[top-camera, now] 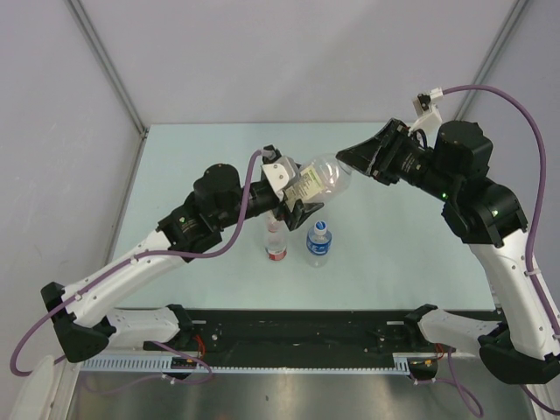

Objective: Unscrew the bottle caps

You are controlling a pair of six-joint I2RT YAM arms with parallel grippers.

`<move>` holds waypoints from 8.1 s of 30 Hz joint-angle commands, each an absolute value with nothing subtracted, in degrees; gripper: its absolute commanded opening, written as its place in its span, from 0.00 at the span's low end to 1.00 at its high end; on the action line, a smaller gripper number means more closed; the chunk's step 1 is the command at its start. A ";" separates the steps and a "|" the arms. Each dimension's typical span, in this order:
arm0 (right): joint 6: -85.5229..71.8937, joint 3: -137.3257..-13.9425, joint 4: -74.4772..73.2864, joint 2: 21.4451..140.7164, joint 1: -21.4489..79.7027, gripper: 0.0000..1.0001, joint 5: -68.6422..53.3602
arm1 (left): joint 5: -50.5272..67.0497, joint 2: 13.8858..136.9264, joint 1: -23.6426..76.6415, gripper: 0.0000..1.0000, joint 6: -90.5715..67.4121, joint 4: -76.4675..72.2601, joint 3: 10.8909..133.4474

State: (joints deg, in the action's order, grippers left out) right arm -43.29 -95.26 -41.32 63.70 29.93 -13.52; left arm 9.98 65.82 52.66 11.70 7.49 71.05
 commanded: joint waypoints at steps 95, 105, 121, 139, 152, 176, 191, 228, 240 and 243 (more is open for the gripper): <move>-34.45 -79.80 -15.55 55.72 40.25 0.34 8.08 | -26.01 64.34 69.17 0.00 12.04 -12.74 62.84; -28.92 -78.75 -15.91 53.97 40.34 0.00 3.87 | -14.87 59.69 69.08 0.00 9.58 -12.75 59.86; -17.14 -76.55 -12.83 51.15 39.90 0.00 -26.53 | 34.61 56.34 60.13 0.00 -8.16 -7.91 63.54; -11.43 -75.94 -13.01 48.78 39.73 0.00 -53.78 | 63.10 61.26 51.50 0.00 -24.17 -19.51 66.09; -7.30 -75.94 -16.17 48.87 39.38 0.00 -60.47 | 65.83 63.02 51.42 0.00 -26.37 -21.71 66.36; -17.04 -76.03 -13.36 44.48 33.57 1.00 -38.16 | 29.38 57.83 52.11 0.00 -9.41 -4.49 66.09; -34.89 -73.74 -12.30 43.42 35.24 1.00 -3.78 | -26.25 61.43 69.07 0.00 6.94 -3.68 66.45; -34.63 -73.74 -14.33 49.92 40.17 0.52 2.72 | -37.62 67.76 77.87 0.00 18.63 -8.53 67.67; -31.12 -73.74 -15.21 49.04 40.43 0.00 -1.04 | -29.11 65.40 78.05 0.00 15.56 -5.80 67.94; -27.78 -73.74 -14.07 48.25 40.52 0.00 -6.48 | -19.66 63.11 77.87 0.00 13.19 -3.35 68.47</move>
